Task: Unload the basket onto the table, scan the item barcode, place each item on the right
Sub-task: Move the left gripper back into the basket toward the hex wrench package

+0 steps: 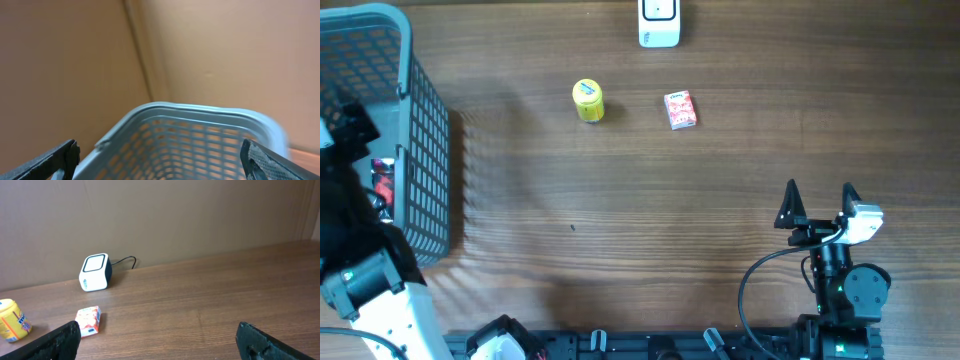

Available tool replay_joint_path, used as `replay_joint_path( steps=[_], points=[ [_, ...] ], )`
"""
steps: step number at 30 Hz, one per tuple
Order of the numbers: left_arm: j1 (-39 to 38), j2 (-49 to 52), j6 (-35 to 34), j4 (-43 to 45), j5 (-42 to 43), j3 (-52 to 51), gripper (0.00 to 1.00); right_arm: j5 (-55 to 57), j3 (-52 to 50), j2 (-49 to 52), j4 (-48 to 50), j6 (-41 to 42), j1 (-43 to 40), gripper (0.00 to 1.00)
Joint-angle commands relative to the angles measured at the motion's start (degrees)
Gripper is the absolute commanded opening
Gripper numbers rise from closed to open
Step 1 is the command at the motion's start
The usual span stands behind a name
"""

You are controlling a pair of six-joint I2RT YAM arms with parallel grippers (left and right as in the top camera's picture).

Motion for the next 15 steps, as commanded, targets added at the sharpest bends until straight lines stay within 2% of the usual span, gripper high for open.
replay_joint_path(
  steps=[1,4,11,15],
  points=[
    [3.5,2.6,-3.7,0.2,-1.1,2.7,1.0,0.0,-0.1,0.1,0.2,0.4,0.3,1.0],
    [5.1,8.7,-5.7,-4.8,-0.4,8.5,1.0,0.0,-0.1,0.1,0.2,0.4,0.3,1.0],
    [8.3,27.9,-5.8,-30.7,6.8,29.0,1.0,0.0,-0.1,0.1,0.2,0.4,0.3,1.0],
    [9.2,34.3,-6.1,-39.8,7.3,33.8,1.0,0.0,-0.1,0.1,0.2,0.4,0.3,1.0]
  ],
)
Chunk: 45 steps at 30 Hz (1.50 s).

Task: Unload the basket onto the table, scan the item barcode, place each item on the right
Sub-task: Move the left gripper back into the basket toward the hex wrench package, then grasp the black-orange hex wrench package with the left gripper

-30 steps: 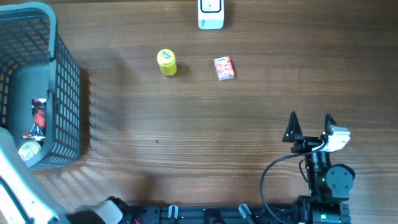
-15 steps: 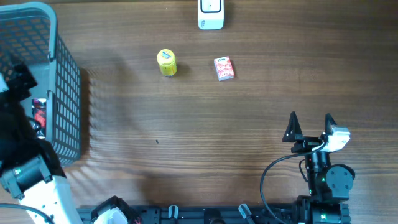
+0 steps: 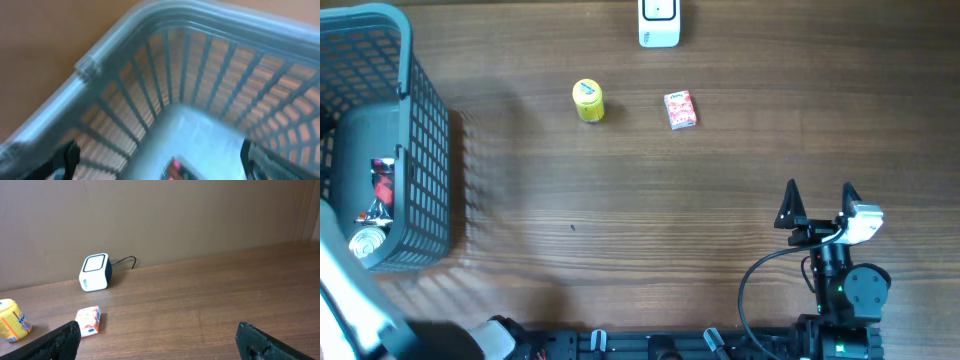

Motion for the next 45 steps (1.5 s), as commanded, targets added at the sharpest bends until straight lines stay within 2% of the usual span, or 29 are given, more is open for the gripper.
replay_joint_path(
  steps=[1,8,12,21,27,34,41,45],
  points=[
    [1.2,5.0,-0.9,-5.7,3.0,4.1,1.0,0.0,-0.1,0.1,0.2,0.4,0.3,1.0],
    [2.8,8.3,3.7,-16.2,2.9,4.1,1.0,0.0,-0.1,0.1,0.2,0.4,0.3,1.0],
    [2.9,11.5,9.1,-20.2,2.8,3.7,1.0,0.0,-0.1,0.1,0.2,0.4,0.3,1.0],
    [2.8,16.7,14.8,-20.1,2.8,3.7,1.0,0.0,-0.1,0.1,0.2,0.4,0.3,1.0],
    [2.8,21.5,15.3,-20.0,2.8,3.7,1.0,0.0,-0.1,0.1,0.2,0.4,0.3,1.0],
    [2.7,26.1,21.4,-21.0,2.8,3.5,1.0,0.0,-0.1,0.1,0.2,0.4,0.3,1.0],
    [1.7,27.8,34.1,-20.5,2.8,3.5,0.98,0.0,-0.1,0.1,0.2,0.4,0.3,1.0],
    [1.5,29.8,34.4,-19.0,2.8,3.4,1.0,0.0,-0.1,0.1,0.2,0.4,0.3,1.0]
  ],
)
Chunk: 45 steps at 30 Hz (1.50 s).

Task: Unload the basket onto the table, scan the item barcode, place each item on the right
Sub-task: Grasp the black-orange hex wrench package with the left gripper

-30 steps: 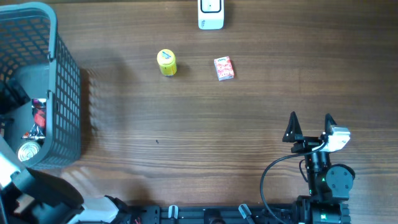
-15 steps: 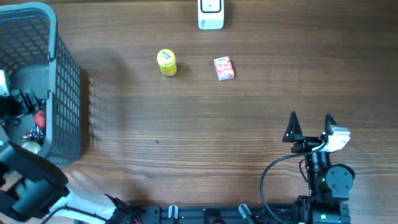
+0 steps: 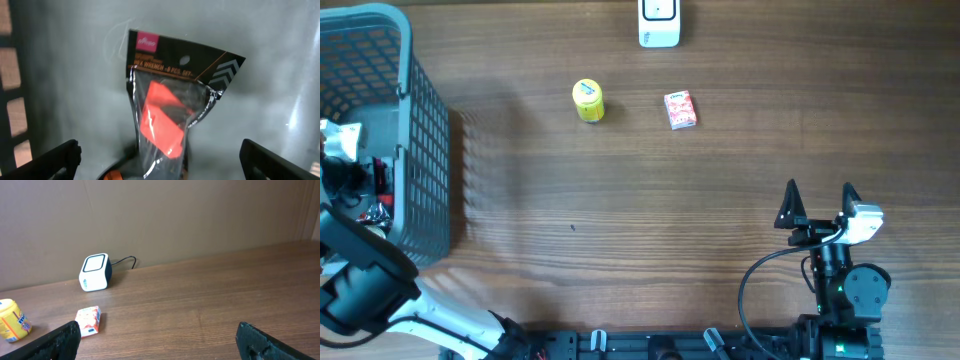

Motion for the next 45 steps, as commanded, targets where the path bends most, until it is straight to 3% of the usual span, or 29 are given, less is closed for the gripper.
replay_joint_path(
  steps=[1,14,16,22,32,33,36,37,42,45],
  points=[
    [-0.6,2.9,4.4,1.5,0.7,0.2,1.0,0.0,-0.1,0.1,0.2,0.4,0.3,1.0],
    [-0.6,5.3,7.3,7.8,-0.2,-7.7,0.98,0.0,-0.1,0.1,0.2,0.4,0.3,1.0],
    [-0.6,5.3,7.2,9.0,-0.2,-8.7,0.94,0.0,-0.1,0.1,0.2,0.4,0.3,1.0],
    [-0.6,5.3,7.2,10.2,-0.2,-9.0,0.55,0.0,-0.1,0.1,0.2,0.4,0.3,1.0],
    [-0.6,5.3,7.1,10.1,-0.2,-9.0,0.38,0.0,-0.1,0.1,0.2,0.4,0.3,1.0],
    [-0.6,5.3,7.1,10.1,-0.2,-9.0,0.34,0.0,-0.1,0.1,0.2,0.4,0.3,1.0],
    [-0.7,5.3,7.1,10.1,-0.2,-9.0,0.07,0.0,-0.1,0.1,0.2,0.4,0.3,1.0],
    [-0.8,5.3,7.2,10.1,-0.2,-9.0,0.04,0.0,-0.1,0.1,0.2,0.4,0.3,1.0],
    [-1.1,5.3,7.2,10.1,-0.2,-9.0,0.06,0.0,-0.1,0.1,0.2,0.4,0.3,1.0],
    [-1.5,5.3,7.2,10.2,-0.2,-9.0,0.14,0.0,-0.1,0.1,0.2,0.4,0.3,1.0]
  ],
)
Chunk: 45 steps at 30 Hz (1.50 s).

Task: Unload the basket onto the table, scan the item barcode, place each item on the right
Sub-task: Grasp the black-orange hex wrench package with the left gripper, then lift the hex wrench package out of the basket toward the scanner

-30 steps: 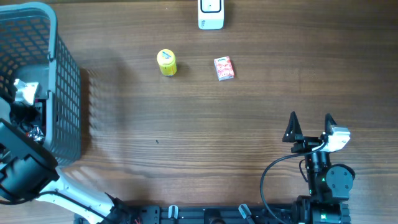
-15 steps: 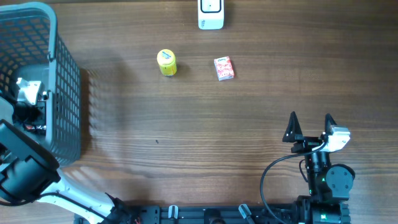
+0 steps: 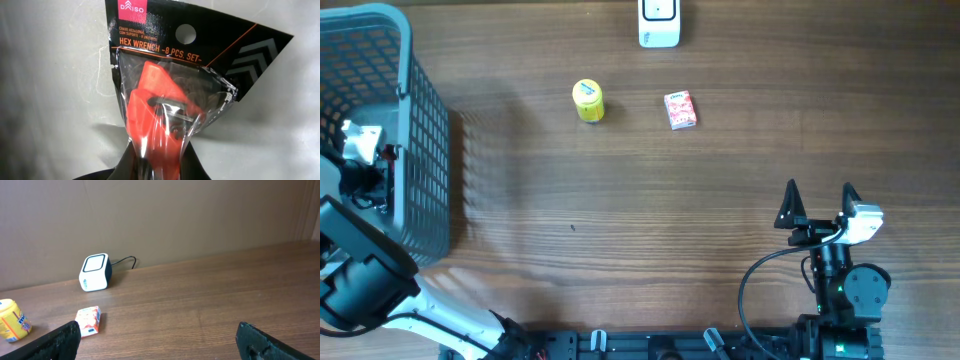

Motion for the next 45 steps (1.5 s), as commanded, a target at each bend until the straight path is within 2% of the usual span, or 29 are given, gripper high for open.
replay_joint_path(
  steps=[1,8,9,12,14,16,17,18,25,26,29,31,34,36,37,38,43,45],
  points=[
    [-0.5,3.9,0.2,-0.5,-0.9,-2.5,0.14,0.0,-0.1,0.1,0.2,0.4,0.3,1.0],
    [-0.6,3.9,0.2,-0.3,-0.9,-2.5,0.1,0.0,-0.1,0.1,0.2,0.4,0.3,1.0],
    [-0.5,3.9,0.2,-0.3,-0.9,-2.5,0.13,0.0,-0.1,0.1,0.2,0.4,0.3,1.0],
    [-0.5,3.9,0.2,-0.2,-0.5,-2.5,0.31,0.0,-0.1,0.1,0.2,0.4,0.3,1.0],
    [-0.5,3.9,0.2,-0.1,1.7,-2.5,0.49,0.0,-0.1,0.1,0.2,0.4,0.3,1.0],
    [-0.5,3.9,0.2,-0.1,3.8,-2.5,0.63,0.0,-0.1,0.1,0.2,0.4,0.3,1.0],
    [-0.5,3.9,0.2,0.1,3.9,-2.5,0.85,0.0,-0.1,0.1,0.2,0.4,0.3,1.0],
    [-0.5,3.9,0.2,0.2,4.0,-2.5,1.0,0.0,-0.1,0.1,0.2,0.4,0.3,1.0],
    [-0.5,3.9,-1.7,2.1,6.8,-2.5,1.0,0.0,-0.1,0.1,0.2,0.4,0.3,1.0],
    [-0.5,3.9,-1.7,2.2,7.3,-2.5,0.98,0.0,-0.1,0.1,0.2,0.4,0.3,1.0],
    [-0.5,3.9,-1.6,2.8,7.4,-2.5,0.83,0.0,-0.1,0.1,0.2,0.4,0.3,1.0],
    [-0.5,3.9,-1.6,3.1,7.4,-2.5,0.69,0.0,-0.1,0.1,0.2,0.4,0.3,1.0],
    [-0.5,3.9,-1.6,3.1,7.4,-2.5,0.6,0.0,-0.1,0.1,0.2,0.4,0.3,1.0],
    [-0.5,3.9,-1.6,3.1,7.4,-2.5,0.49,0.0,-0.1,0.1,0.2,0.4,0.3,1.0],
    [-0.5,3.9,-1.7,3.1,7.4,-2.5,0.41,0.0,-0.1,0.1,0.2,0.4,0.3,1.0],
    [-0.5,3.9,-1.7,3.1,7.4,-2.5,0.37,0.0,-0.1,0.1,0.2,0.4,0.3,1.0],
    [-0.5,3.9,-1.7,3.1,7.4,-2.5,0.3,0.0,-0.1,0.1,0.2,0.4,0.3,1.0],
    [-0.5,3.9,-1.7,3.1,7.4,-2.5,0.3,0.0,-0.1,0.1,0.2,0.4,0.3,1.0]
  ],
)
